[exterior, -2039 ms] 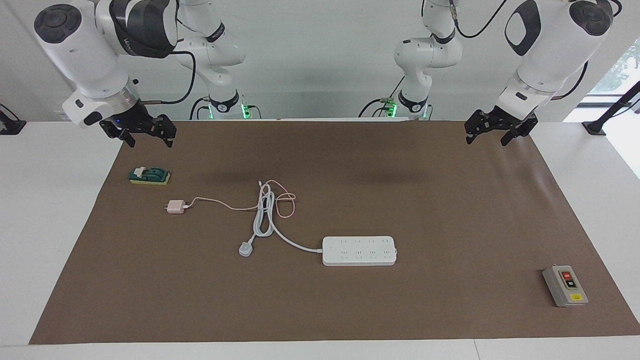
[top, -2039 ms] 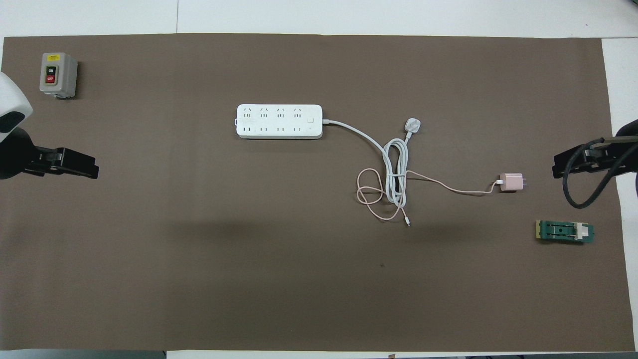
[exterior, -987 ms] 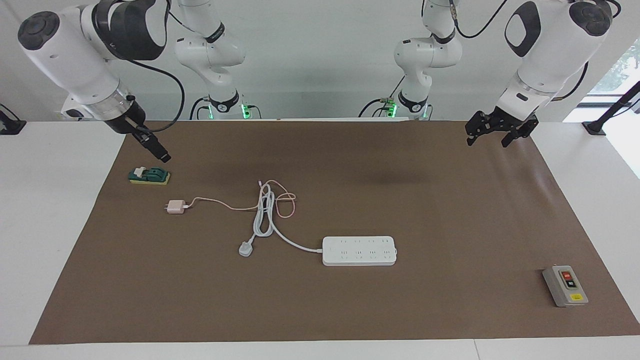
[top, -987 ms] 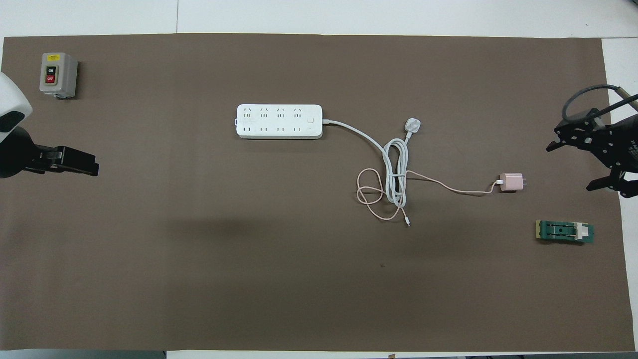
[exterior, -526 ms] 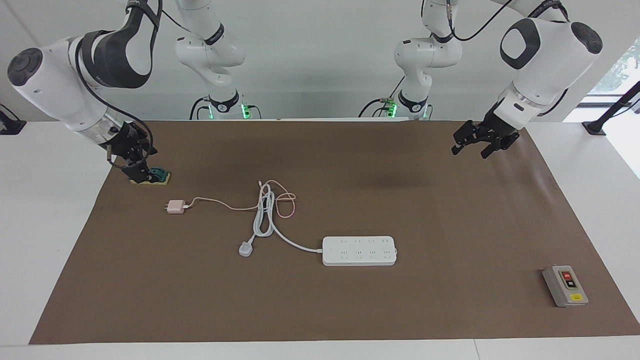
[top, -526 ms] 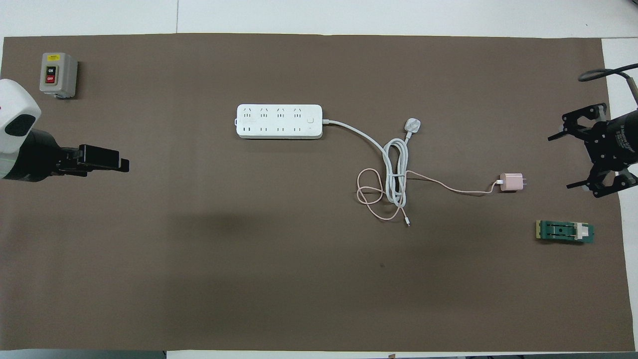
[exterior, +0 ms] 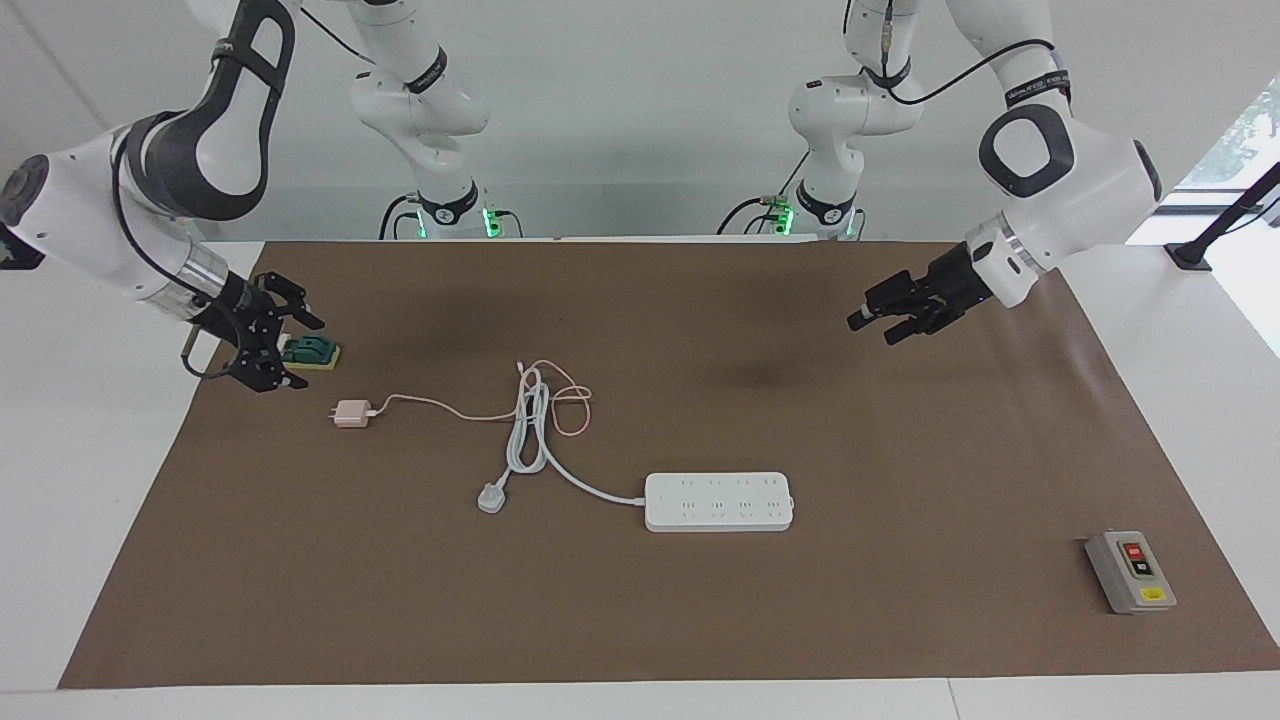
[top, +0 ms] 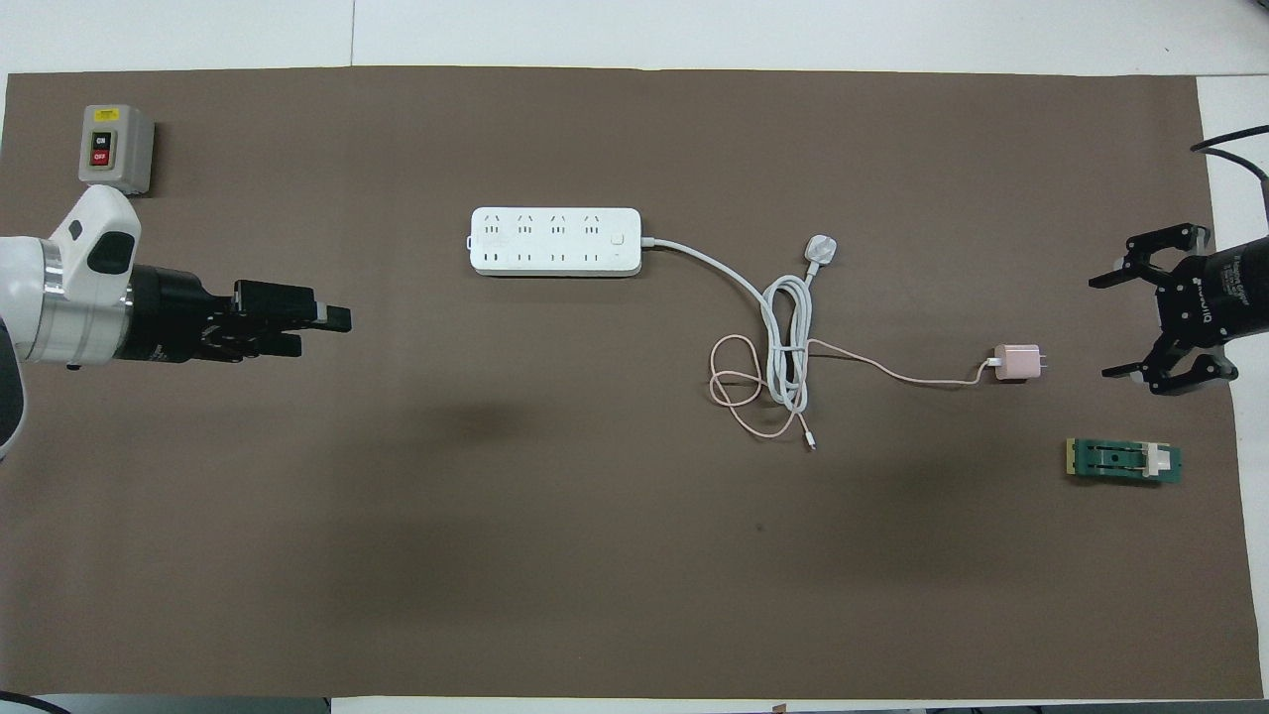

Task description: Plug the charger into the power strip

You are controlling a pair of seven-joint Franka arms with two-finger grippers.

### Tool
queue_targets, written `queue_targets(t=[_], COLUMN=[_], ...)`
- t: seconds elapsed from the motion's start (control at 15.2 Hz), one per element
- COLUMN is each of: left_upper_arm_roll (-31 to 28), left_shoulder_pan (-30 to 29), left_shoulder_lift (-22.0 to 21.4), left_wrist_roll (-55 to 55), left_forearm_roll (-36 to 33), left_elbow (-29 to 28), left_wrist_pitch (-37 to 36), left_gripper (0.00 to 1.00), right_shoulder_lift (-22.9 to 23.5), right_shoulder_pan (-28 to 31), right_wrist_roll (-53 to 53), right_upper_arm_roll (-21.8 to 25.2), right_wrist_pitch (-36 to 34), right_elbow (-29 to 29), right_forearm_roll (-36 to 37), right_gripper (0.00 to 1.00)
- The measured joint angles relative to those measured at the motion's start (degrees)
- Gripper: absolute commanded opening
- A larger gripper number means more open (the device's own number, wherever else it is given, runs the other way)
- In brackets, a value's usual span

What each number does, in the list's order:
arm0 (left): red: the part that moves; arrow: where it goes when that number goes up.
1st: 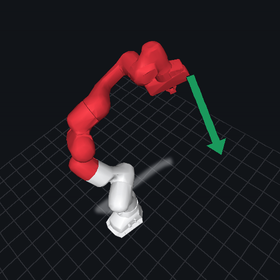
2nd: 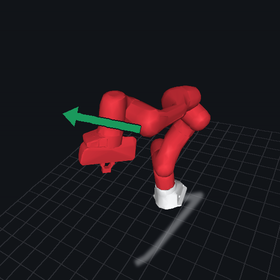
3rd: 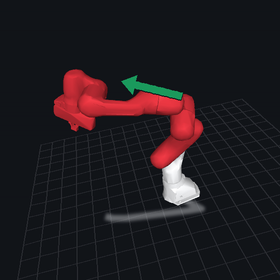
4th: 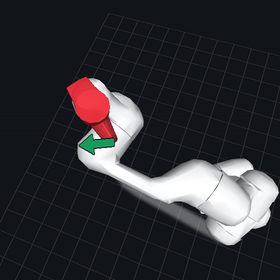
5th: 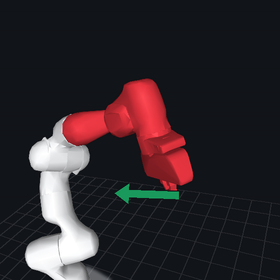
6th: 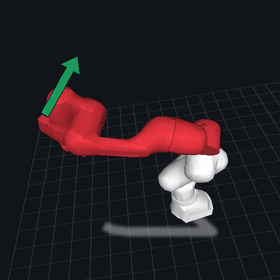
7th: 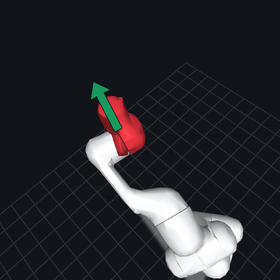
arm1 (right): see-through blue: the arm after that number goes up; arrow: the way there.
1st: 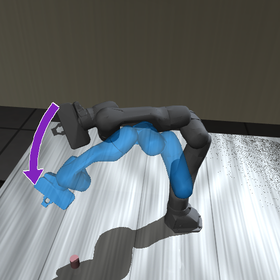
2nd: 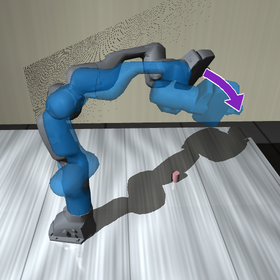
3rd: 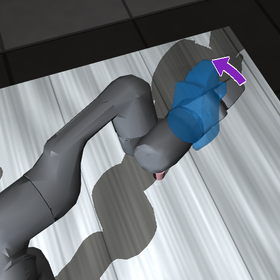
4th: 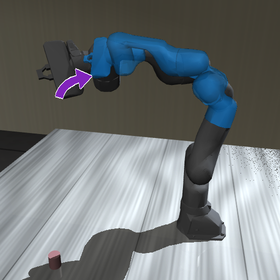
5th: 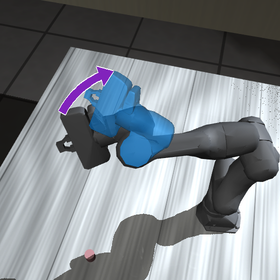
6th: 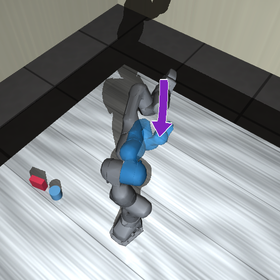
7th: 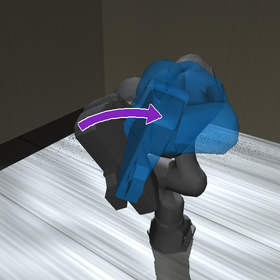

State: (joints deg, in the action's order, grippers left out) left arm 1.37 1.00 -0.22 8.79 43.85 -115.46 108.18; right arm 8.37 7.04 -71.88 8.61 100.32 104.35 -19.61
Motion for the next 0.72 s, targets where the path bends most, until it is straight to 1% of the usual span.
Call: queue_targets(t=[0.13, 0.26, 0.46, 0.59, 0.72], left_upper_arm_roll=[0.2, 0.4, 0.3, 0.3, 0.2], left_shoulder_pan=[1.3, 1.9, 1.9, 1.9, 1.8], left_shoulder_lift=[1.0, 1.7, 3.0, 4.3, 6.7], left_wrist_roll=[0.9, 3.3, 7.2, 11.4, 16.5], left_forearm_roll=[6.1, 11.3, 18.0, 23.1, 29.2], left_elbow=[-1.3, -2.9, -4.5, -5.3, -6.0], left_wrist_pitch=[0.3, 0.5, 0.2, -1.0, -3.8], left_gripper=[1.0, 1.0, 1.0, 1.0, 1.0], right_shoulder_lift=[0.2, 0.3, 0.7, 2.5, 4.5], right_shoulder_pan=[-0.1, 0.0, 1.9, 3.4, 4.0], right_wrist_roll=[1.3, 4.1, 12.0, 17.7, 20.3], right_upper_arm_roll=[-0.2, -0.2, 0.0, 0.0, 0.0], right_wrist_pitch=[1.0, 2.2, 3.0, 3.1, 3.9], right_elbow=[1.6, 3.3, 5.8, 6.2, 6.3], right_forearm_roll=[-0.1, -2.0, -5.8, -6.5, -7.2], right_gripper=[1.0, 1.0, 1.0, 1.0, 1.0])
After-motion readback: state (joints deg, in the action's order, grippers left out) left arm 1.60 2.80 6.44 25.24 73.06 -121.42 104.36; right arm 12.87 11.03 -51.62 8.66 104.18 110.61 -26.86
